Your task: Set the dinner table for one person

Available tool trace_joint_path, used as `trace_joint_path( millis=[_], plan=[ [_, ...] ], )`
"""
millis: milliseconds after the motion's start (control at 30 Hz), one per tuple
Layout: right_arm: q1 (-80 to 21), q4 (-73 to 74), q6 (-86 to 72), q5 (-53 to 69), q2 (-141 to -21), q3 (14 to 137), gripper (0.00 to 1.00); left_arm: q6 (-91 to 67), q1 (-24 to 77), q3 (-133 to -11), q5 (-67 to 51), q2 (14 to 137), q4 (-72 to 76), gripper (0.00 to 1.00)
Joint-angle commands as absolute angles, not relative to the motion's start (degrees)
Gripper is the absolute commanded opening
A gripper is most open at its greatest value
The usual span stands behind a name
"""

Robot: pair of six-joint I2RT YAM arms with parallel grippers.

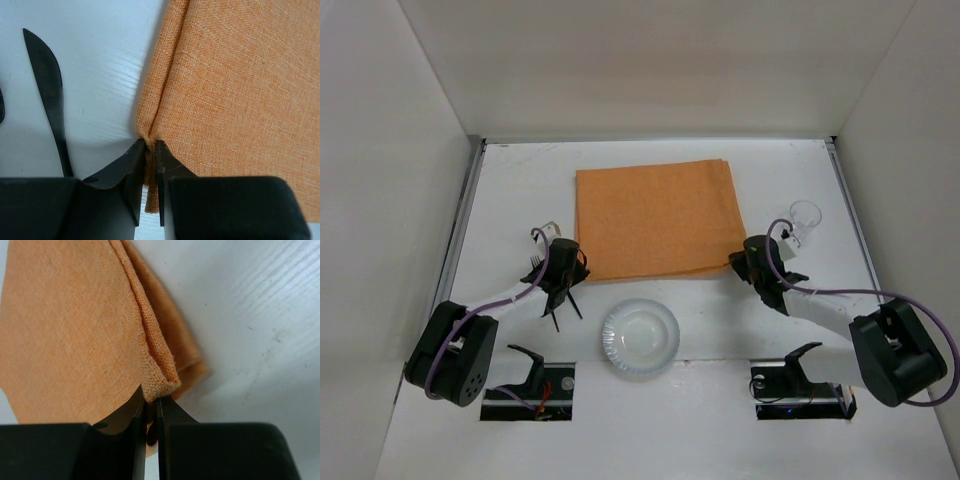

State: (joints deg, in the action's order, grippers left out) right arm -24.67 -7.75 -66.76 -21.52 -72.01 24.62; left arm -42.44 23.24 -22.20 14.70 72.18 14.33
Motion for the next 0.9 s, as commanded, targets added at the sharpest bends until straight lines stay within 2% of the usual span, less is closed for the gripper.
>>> trace_joint_path(
  millis=[0, 333, 533, 800, 867],
  plan=[
    [-26.5, -6.9, -69.5, -21.6, -69.1, 21.9, 0.06, -42.5, 23.2, -20.7, 13.4, 71.4, 15.2, 0.09],
    [-29.9, -1.3, -71.8, -23.8, -58.8, 16.7, 0.07, -45.0, 25.2, -15.9, 13.9, 63.6, 12.4, 0.06],
    [-30.1, 1.9, -69.7, -25.0, -56.7, 18.3, 0.20, -45.3, 25.3, -16.3, 14.8, 60.2, 9.0, 0.06],
    [-32.5, 6.1, -71.4, -25.9, -51.8, 16.8, 0.25, -45.4, 25.1, -14.9, 16.4, 55.6, 5.2, 0.09],
    [-32.7, 7.1, -71.4, -26.2, -50.0, 16.4, 0.31, -45.4, 25.4, -14.2, 17.2, 54.1, 4.8, 0.12]
  ],
)
